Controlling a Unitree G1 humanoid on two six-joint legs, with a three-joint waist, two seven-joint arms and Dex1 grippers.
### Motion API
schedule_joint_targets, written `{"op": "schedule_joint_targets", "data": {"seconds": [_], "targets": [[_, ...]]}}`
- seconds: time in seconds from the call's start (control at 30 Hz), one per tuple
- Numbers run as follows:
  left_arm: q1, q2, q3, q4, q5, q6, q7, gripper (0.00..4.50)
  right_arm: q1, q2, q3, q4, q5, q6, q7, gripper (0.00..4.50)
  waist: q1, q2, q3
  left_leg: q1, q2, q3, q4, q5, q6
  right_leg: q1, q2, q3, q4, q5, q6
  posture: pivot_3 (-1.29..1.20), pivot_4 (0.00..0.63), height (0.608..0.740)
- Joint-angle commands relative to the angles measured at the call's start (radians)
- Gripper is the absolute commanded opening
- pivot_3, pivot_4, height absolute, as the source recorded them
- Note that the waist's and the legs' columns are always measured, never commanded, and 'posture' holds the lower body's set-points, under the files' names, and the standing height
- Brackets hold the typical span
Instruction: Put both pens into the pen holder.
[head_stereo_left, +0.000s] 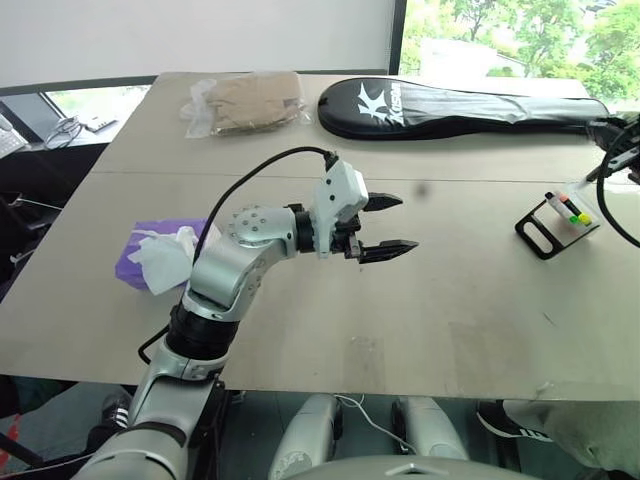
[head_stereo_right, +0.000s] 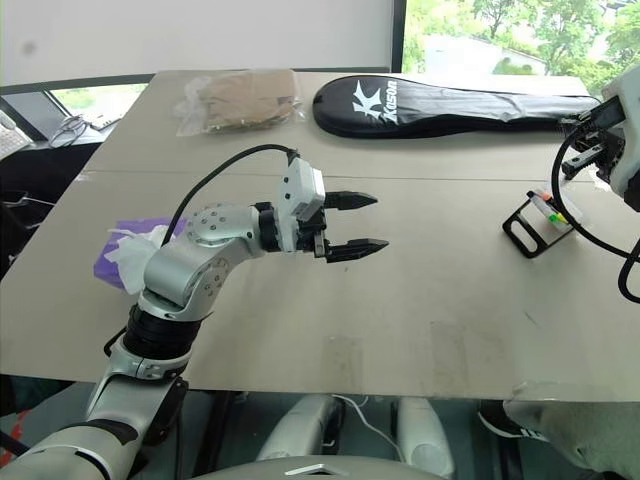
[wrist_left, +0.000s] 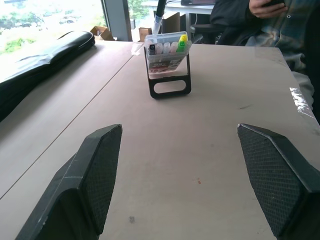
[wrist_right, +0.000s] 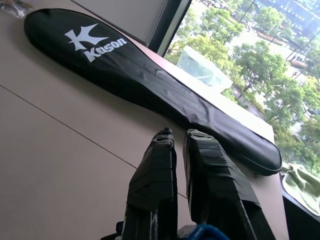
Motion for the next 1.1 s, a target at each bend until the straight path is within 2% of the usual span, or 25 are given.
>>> {"op": "schedule_joint_targets", "data": {"seconds": [0.03, 0.5, 0.8, 1.1], "targets": [[0.001, 0.002, 0.007, -0.006, 0.003, -0.028, -0.001, 3.78, -0.007, -0.007, -0.015, -0.021, -0.026, -0.008, 0.029, 0.0, 0.0, 0.0, 0.0, 0.0, 0.0, 0.0, 0.0, 0.0, 0.0, 0.0, 0.0, 0.0, 0.0, 0.0, 0.0, 0.0, 0.15, 0.74], [0.014, 0.009, 0.016, -0.01, 0.013, -0.036, 0.001, 3.78, -0.032, 0.046, -0.007, -0.045, -0.046, 0.044, 0.068, 0.0, 0.0, 0.0, 0.0, 0.0, 0.0, 0.0, 0.0, 0.0, 0.0, 0.0, 0.0, 0.0, 0.0, 0.0, 0.0, 0.0, 0.15, 0.74], [0.013, 0.006, 0.018, -0.006, 0.012, -0.037, 0.002, 3.78, -0.083, 0.097, -0.058, -0.071, 0.034, 0.144, 0.068, 0.0, 0.0, 0.0, 0.0, 0.0, 0.0, 0.0, 0.0, 0.0, 0.0, 0.0, 0.0, 0.0, 0.0, 0.0, 0.0, 0.0, 0.15, 0.74], [0.015, 0.007, 0.013, -0.008, 0.011, -0.037, -0.001, 3.78, -0.044, 0.1, -0.065, -0.088, 0.013, 0.13, 0.075, 0.0, 0.003, 0.0, 0.0, 0.0, 0.0, -0.001, 0.0, 0.0, 0.0, 0.0, 0.0, -0.001, 0.0, 0.0, 0.0, 0.0, 0.15, 0.74]]}}
